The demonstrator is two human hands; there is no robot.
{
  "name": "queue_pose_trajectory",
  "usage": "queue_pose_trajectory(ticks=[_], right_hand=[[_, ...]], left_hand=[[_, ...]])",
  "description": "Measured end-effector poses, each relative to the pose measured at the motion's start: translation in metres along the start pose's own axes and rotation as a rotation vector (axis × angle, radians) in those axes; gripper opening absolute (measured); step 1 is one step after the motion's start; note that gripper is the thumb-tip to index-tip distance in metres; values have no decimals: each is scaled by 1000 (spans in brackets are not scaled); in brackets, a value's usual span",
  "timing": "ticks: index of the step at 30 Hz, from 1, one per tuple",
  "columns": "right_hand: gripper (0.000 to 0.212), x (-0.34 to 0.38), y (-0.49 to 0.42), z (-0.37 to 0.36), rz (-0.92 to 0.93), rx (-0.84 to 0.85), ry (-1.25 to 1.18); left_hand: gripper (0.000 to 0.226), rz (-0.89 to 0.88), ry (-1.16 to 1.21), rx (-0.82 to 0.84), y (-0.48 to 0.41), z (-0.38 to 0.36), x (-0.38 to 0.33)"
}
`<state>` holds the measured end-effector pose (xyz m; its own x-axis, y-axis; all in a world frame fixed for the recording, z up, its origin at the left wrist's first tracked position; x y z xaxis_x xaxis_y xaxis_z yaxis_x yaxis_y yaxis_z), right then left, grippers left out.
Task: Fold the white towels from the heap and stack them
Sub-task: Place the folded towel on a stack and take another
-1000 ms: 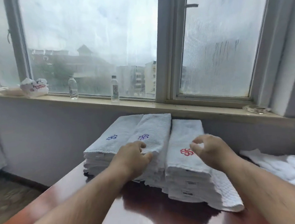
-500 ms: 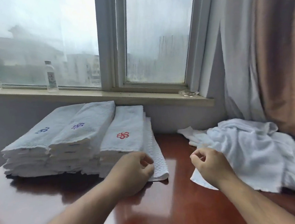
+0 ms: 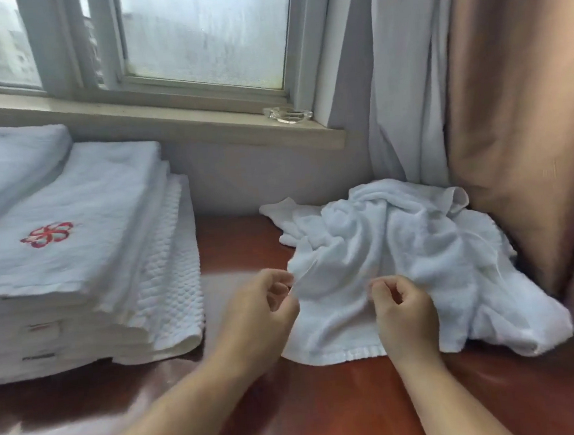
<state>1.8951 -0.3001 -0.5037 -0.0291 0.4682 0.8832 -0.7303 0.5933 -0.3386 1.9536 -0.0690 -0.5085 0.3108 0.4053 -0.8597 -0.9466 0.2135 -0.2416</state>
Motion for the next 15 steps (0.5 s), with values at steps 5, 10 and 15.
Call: queue_pose_trajectory(ticks=[5,10,15], right_hand=[[20,-9,-12,11,57,-43,-69],[11,-12,-15,5,-6,22,-75],[25,-9,-12,1,4,-30,-65]], left_hand=[[33,-49,-74,-151,-17,-19,12],[58,-71,-214,67,-23,-43,9],[16,-131,-232,150,-20,-37,13]])
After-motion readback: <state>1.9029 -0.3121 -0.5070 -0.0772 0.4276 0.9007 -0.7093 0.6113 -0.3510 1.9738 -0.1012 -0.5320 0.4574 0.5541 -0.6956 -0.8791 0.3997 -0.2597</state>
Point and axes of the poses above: each hand's wrist, its own y-axis away from the middle knuckle, its own z-axis out of the back of the hand, x = y × z, the point moved 7 cm from there along -y, towards the middle knuckle
